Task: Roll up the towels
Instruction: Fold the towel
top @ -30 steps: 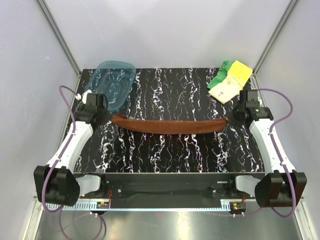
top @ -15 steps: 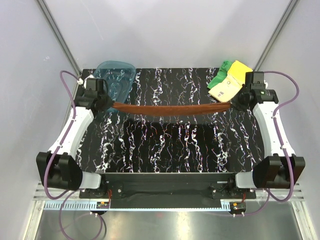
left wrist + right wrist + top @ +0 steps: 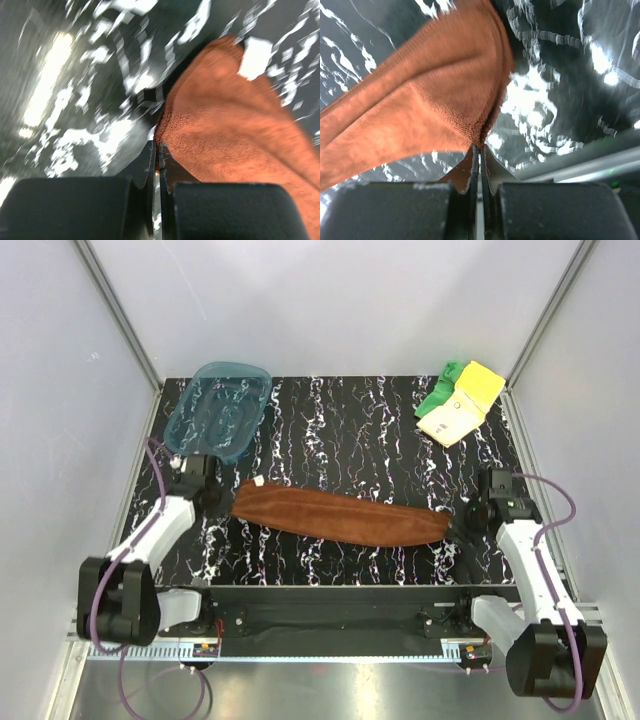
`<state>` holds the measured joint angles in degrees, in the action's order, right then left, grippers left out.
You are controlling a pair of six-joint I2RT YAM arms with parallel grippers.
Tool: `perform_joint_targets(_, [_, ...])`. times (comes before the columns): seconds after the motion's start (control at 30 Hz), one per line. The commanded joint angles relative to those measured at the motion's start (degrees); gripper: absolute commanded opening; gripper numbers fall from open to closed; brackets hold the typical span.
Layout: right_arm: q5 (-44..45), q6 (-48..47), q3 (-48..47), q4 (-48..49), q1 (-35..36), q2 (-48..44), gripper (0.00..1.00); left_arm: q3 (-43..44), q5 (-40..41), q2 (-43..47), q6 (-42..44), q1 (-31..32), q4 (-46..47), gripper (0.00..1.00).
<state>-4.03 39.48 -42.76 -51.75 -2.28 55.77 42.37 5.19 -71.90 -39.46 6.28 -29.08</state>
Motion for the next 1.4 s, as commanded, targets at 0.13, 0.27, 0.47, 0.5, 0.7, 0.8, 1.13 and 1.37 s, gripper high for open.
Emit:
perform_joint_targets(0.13, [-8.25,4.38,-1.45,-3.18,0.26,-6.12,0.38,-2.64,4.3,6.07,-1.32,-0.22,-0.01,0.62])
perform_joint_targets(0.27, [-10.03,3.49,-0.57,-6.51,0.26,-8.03,0.76,-1.94,3.86,5.8,-1.14,-0.22,-1.23,0.85])
perform_joint_targets(0.47, [-13.44,4.73,-0.74,-8.38,0.26,-16.12,0.87,-2.2,3.78,9.41,-1.76,-0.22,0.15,0.88])
perform_joint_targets(0.5, [-14.24,4.72,-0.48,-7.15,0.26,-16.22,0.86,-2.64,3.69,9.23,-2.37,-0.22,0.86,0.88])
perform_joint_targets(0.7, [-20.75,0.34,-2.76,5.93,2.01,-7.11,0.77,-3.34,4.13,6.42,-3.07,-0.22,3.94,0.82])
perform_joint_targets(0.8, [-16.38,-2.74,-9.33,13.24,16.91,4.19,0.78,-4.57,2.72,10.1,-4.3,-0.13,5.17,0.81])
perform_joint_targets(1.13, [-17.64,-18.91,-48.49,25.19,34.8,47.3,0.73,3.16,2.81,23.02,1.23,-0.22,-12.12,0.87])
perform_joint_targets(1.37, [-30.85,-26.47,-78.14,21.69,39.81,78.73,0.71,3.85,-0.52,33.66,4.21,-0.13,-17.67,0.89])
